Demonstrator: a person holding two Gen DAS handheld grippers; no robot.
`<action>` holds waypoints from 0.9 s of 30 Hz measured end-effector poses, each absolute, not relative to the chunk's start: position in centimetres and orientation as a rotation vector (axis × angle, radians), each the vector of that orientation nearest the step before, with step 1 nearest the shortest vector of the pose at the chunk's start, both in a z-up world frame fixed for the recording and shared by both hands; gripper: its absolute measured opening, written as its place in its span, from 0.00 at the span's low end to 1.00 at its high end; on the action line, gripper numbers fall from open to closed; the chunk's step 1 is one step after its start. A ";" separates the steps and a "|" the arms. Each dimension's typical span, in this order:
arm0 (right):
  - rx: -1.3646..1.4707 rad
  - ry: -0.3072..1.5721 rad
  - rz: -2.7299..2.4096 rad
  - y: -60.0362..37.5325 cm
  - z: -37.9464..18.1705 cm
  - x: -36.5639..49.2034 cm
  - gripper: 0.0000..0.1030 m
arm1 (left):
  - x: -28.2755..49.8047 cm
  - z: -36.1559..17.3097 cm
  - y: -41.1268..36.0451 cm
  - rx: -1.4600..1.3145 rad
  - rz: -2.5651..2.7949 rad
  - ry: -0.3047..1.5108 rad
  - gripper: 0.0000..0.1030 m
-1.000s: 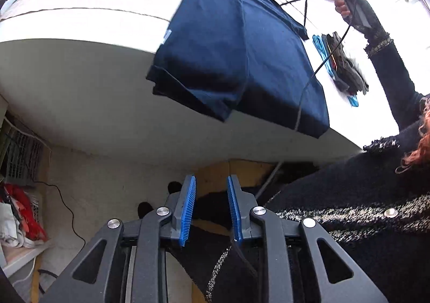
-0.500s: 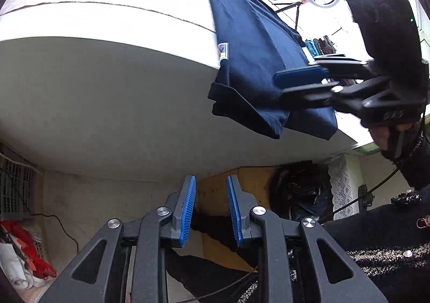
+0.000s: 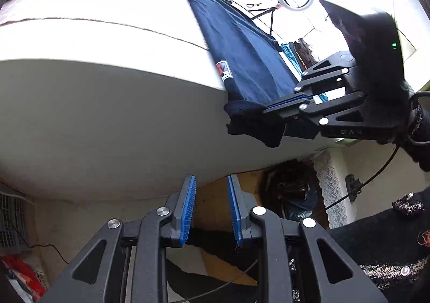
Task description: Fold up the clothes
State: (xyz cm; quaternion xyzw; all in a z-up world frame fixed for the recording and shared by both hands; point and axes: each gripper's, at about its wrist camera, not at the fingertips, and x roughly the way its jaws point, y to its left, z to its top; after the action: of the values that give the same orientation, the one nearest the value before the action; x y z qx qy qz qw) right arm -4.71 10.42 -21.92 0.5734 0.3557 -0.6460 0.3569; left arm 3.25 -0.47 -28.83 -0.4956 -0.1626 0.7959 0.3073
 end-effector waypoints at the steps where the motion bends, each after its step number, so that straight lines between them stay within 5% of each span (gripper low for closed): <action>1: 1.463 0.961 -1.659 10.4 -20.8 -4.6 0.02 | 2.7 -28.6 -0.1 -1.294 2.093 -0.408 0.21; 8: 1.397 1.180 -1.688 11.1 -14.5 -5.8 0.02 | -1.6 -26.7 3.8 -1.151 2.023 -0.308 0.21; 16: 1.359 1.306 -1.662 10.9 -13.9 -5.8 0.02 | -3.2 -24.7 6.7 -1.002 1.998 -0.236 0.22; 21: 1.346 1.299 -1.644 10.6 -14.3 -5.7 0.02 | -3.8 -24.4 8.7 -0.985 1.960 -0.179 0.31; 24: 1.341 1.293 -1.643 10.7 -14.2 -5.9 0.02 | -3.6 -24.5 9.4 -0.989 1.956 -0.165 0.15; 25: 1.339 1.294 -1.645 10.8 -14.2 -5.9 0.02 | -3.3 -24.6 9.4 -0.993 1.952 -0.168 0.00; 27: 1.340 1.279 -1.661 10.9 -14.1 -6.2 0.02 | -2.3 -24.5 9.2 -0.995 1.947 -0.168 0.01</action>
State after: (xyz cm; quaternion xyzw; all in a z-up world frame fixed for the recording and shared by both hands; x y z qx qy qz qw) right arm -6.17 10.93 -14.10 0.5102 0.4869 -0.6321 0.3211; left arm -2.31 9.23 -24.54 -0.4035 -0.0683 0.7900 0.4566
